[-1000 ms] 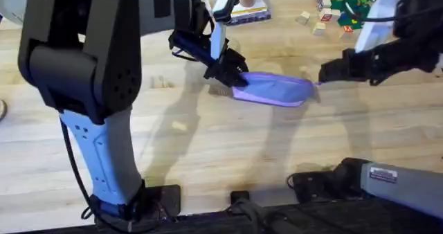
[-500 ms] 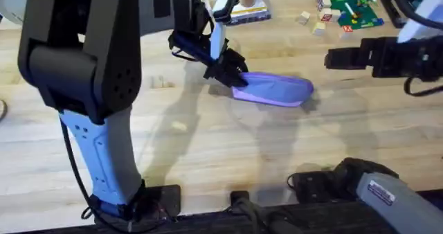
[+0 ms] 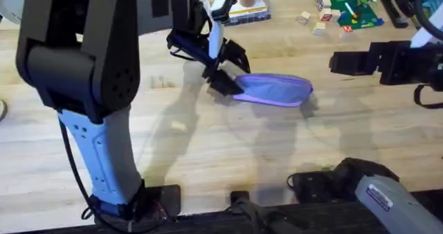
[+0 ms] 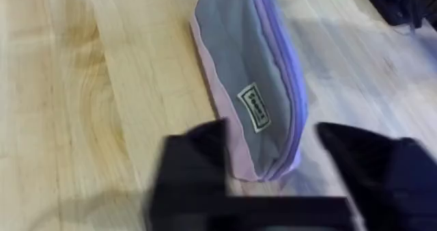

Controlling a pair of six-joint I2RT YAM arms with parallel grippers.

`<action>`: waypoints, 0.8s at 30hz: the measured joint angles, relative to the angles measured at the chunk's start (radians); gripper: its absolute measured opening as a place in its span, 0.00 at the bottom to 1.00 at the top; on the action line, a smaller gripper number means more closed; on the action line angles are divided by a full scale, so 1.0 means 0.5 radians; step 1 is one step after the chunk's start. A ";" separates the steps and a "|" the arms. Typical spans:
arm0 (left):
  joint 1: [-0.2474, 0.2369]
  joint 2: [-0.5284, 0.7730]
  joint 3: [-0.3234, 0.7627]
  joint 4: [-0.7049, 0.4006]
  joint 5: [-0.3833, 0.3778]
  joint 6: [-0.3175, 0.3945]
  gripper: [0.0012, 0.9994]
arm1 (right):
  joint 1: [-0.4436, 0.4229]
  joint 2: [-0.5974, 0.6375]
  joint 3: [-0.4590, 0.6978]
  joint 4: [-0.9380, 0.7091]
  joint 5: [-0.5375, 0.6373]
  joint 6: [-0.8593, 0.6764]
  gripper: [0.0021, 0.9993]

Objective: Unzip the bag, pick up the pens from the table one at a time and place them inside, then zip the bag closed.

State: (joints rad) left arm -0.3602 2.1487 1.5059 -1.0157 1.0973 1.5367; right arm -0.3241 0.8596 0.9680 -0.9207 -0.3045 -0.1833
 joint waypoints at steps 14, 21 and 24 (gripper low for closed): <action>0.030 0.000 0.000 0.012 -0.009 0.000 1.00 | 0.000 -0.001 0.000 0.000 0.000 0.000 1.00; 0.096 -0.108 0.016 -0.018 -0.149 -0.011 1.00 | 0.000 0.000 0.000 0.000 0.000 0.000 1.00; 0.122 -0.255 0.039 -0.017 -0.271 -0.066 1.00 | 0.000 0.000 0.000 0.001 0.000 0.000 1.00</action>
State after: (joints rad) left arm -0.2990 2.0211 1.5256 -1.0241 0.9620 1.5038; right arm -0.3241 0.8597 0.9680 -0.9203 -0.3046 -0.1833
